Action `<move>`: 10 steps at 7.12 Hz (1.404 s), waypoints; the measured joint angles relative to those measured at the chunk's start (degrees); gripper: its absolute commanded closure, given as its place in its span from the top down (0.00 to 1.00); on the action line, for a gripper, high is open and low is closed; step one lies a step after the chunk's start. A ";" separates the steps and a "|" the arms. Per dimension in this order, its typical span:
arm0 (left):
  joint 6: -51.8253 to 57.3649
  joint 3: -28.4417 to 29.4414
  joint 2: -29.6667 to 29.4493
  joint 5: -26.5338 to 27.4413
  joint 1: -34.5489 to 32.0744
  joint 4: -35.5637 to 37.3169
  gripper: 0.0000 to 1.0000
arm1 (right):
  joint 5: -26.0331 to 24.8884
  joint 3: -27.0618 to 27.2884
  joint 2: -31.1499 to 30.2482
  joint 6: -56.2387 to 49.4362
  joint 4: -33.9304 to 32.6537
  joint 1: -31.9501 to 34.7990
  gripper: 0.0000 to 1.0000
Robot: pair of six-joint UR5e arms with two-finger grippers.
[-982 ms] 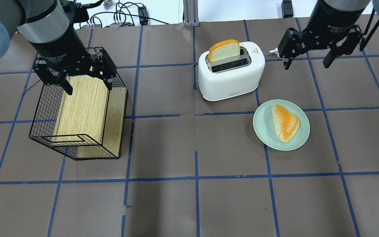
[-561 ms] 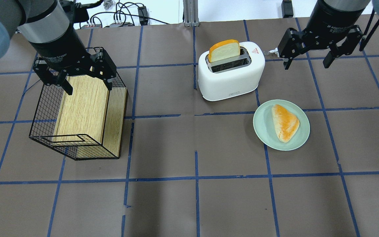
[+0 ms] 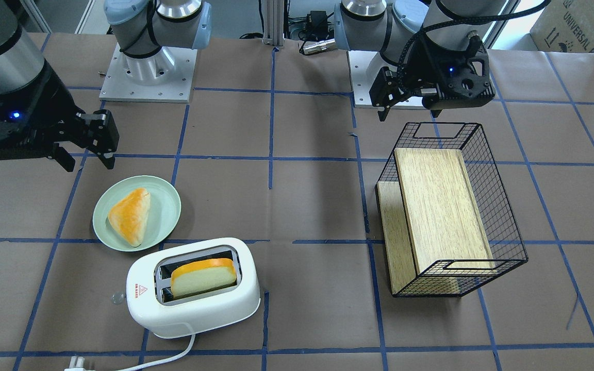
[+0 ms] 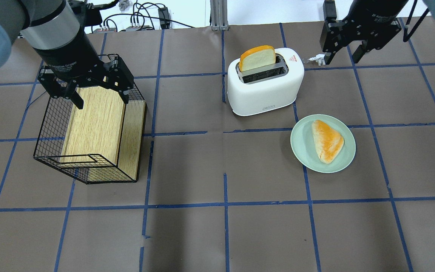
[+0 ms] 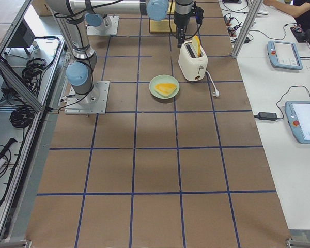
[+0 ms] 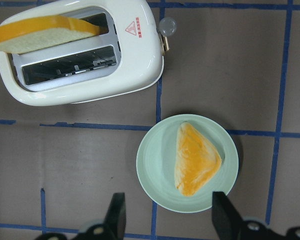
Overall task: Press toaster with right arm
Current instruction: 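Move the right gripper down toward the lever on the toaster's side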
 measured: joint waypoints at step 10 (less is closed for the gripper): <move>0.00 0.00 0.00 0.00 0.00 -0.02 1.00 | 16.44 -5.91 21.17 -13.00 -8.02 -5.82 0.04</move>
